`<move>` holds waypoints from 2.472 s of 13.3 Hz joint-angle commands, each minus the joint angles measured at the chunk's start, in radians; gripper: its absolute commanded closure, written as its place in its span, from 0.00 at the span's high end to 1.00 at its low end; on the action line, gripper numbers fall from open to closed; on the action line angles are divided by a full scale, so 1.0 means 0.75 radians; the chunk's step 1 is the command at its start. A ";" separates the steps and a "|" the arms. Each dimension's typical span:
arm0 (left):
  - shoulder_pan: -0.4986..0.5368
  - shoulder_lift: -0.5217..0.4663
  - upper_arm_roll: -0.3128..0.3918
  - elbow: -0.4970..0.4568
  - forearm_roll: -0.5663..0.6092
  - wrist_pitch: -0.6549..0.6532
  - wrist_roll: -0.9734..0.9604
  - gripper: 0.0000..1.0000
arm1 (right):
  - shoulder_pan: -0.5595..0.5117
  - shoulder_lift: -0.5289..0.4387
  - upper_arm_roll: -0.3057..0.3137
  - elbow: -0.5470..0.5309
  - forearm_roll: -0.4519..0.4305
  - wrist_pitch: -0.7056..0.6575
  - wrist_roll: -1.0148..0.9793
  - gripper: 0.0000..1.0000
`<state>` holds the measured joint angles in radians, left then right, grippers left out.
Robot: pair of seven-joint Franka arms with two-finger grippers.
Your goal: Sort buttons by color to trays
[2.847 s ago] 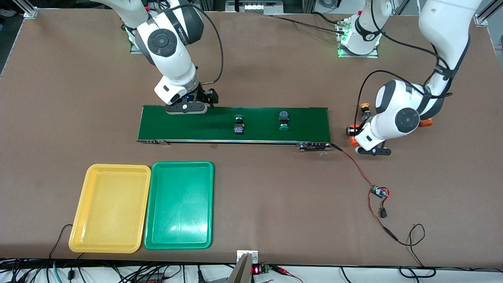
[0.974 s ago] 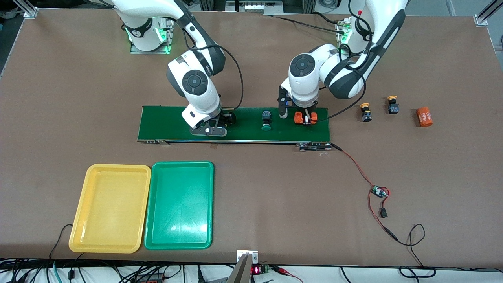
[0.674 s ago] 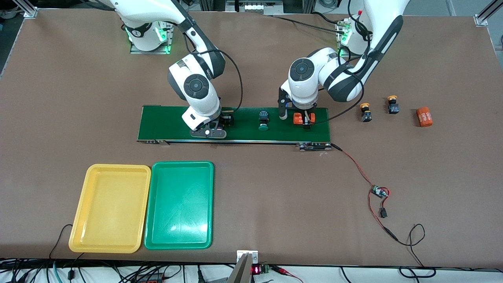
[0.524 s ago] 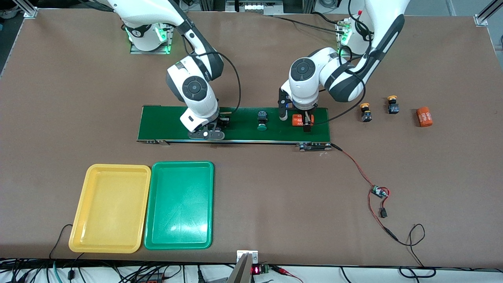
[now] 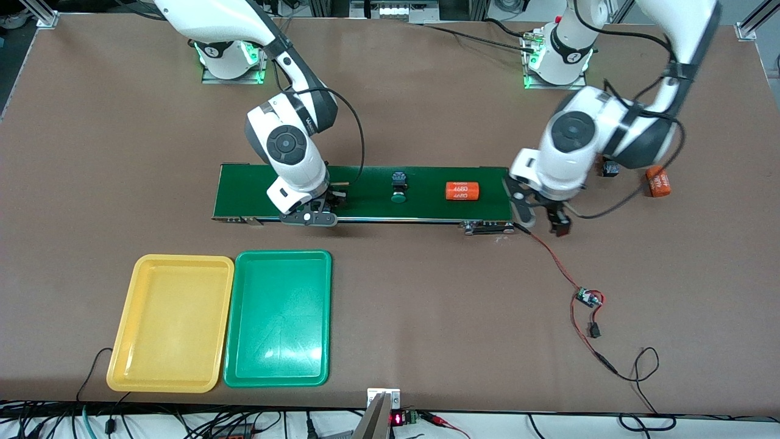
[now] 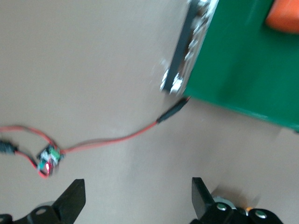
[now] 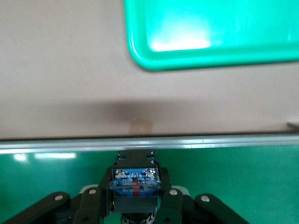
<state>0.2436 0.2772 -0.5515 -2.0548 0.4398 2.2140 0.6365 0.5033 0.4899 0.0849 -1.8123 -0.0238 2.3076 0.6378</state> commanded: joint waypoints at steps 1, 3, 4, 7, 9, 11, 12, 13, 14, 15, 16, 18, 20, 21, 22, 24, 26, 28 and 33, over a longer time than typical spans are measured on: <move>0.120 0.015 -0.011 -0.017 -0.178 0.001 -0.037 1.00 | -0.047 0.038 -0.003 0.188 -0.017 -0.029 -0.118 0.00; 0.233 0.054 -0.011 -0.021 -0.263 0.010 -0.114 1.00 | -0.092 0.142 -0.023 0.362 -0.019 -0.029 -0.230 0.00; 0.276 0.072 -0.009 -0.025 -0.263 0.010 -0.191 1.00 | -0.125 0.195 -0.031 0.432 -0.021 -0.029 -0.291 0.00; 0.350 0.103 -0.005 -0.056 -0.263 0.004 -0.441 1.00 | -0.241 0.267 -0.054 0.459 -0.017 -0.015 -0.535 0.00; 0.362 0.095 -0.003 -0.121 -0.265 0.001 -0.696 1.00 | -0.299 0.320 -0.054 0.508 -0.017 -0.015 -0.627 0.00; 0.391 0.089 -0.005 -0.222 -0.282 0.022 -0.924 1.00 | -0.309 0.418 -0.076 0.555 -0.019 -0.015 -0.646 0.00; 0.395 0.089 -0.005 -0.246 -0.286 0.044 -0.945 1.00 | -0.309 0.425 -0.084 0.555 -0.019 -0.019 -0.674 0.00; 0.411 0.091 -0.003 -0.269 -0.324 0.059 -0.949 1.00 | -0.309 0.425 -0.101 0.555 -0.019 -0.019 -0.697 0.00; 0.436 0.093 -0.005 -0.289 -0.383 0.059 -0.949 1.00 | -0.309 0.425 -0.109 0.555 -0.019 -0.017 -0.729 0.00; 0.450 0.095 -0.005 -0.310 -0.410 0.065 -0.947 1.00 | -0.319 0.423 -0.109 0.555 -0.015 -0.015 -0.748 0.02; 0.465 0.097 -0.005 -0.332 -0.414 0.081 -0.947 1.00 | -0.344 0.423 -0.109 0.555 -0.013 -0.015 -0.754 0.08; 0.471 0.095 -0.005 -0.383 -0.417 0.136 -0.949 1.00 | -0.350 0.425 -0.109 0.555 -0.013 -0.013 -0.752 0.28; 0.471 0.089 -0.007 -0.424 -0.421 0.147 -0.961 1.00 | -0.350 0.427 -0.107 0.553 0.001 -0.003 -0.746 0.49; 0.471 0.082 -0.007 -0.449 -0.435 0.145 -0.992 1.00 | -0.350 0.427 -0.107 0.553 0.001 0.003 -0.738 0.62; 0.471 0.082 -0.009 -0.467 -0.439 0.147 -0.998 1.00 | -0.350 0.427 -0.107 0.553 0.001 0.007 -0.734 0.68; 0.471 0.082 -0.015 -0.482 -0.445 0.147 -1.010 1.00 | -0.344 0.427 -0.107 0.553 0.001 0.012 -0.724 0.80; 0.469 0.082 -0.015 -0.482 -0.445 0.145 -1.014 0.92 | -0.344 0.421 -0.107 0.553 0.005 0.010 -0.724 0.80; 0.461 0.072 -0.021 -0.474 -0.445 0.116 -1.010 0.28 | -0.340 0.406 -0.107 0.553 0.005 0.001 -0.711 0.92; 0.450 0.033 -0.070 -0.439 -0.443 0.069 -1.000 0.00 | -0.323 0.284 -0.105 0.527 0.007 -0.160 -0.699 1.00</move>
<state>0.5883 0.3475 -0.5815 -2.3947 0.1356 2.3082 -0.1190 0.2574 0.7511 0.0012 -1.4033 -0.0241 2.2488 0.0989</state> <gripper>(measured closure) 0.630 0.000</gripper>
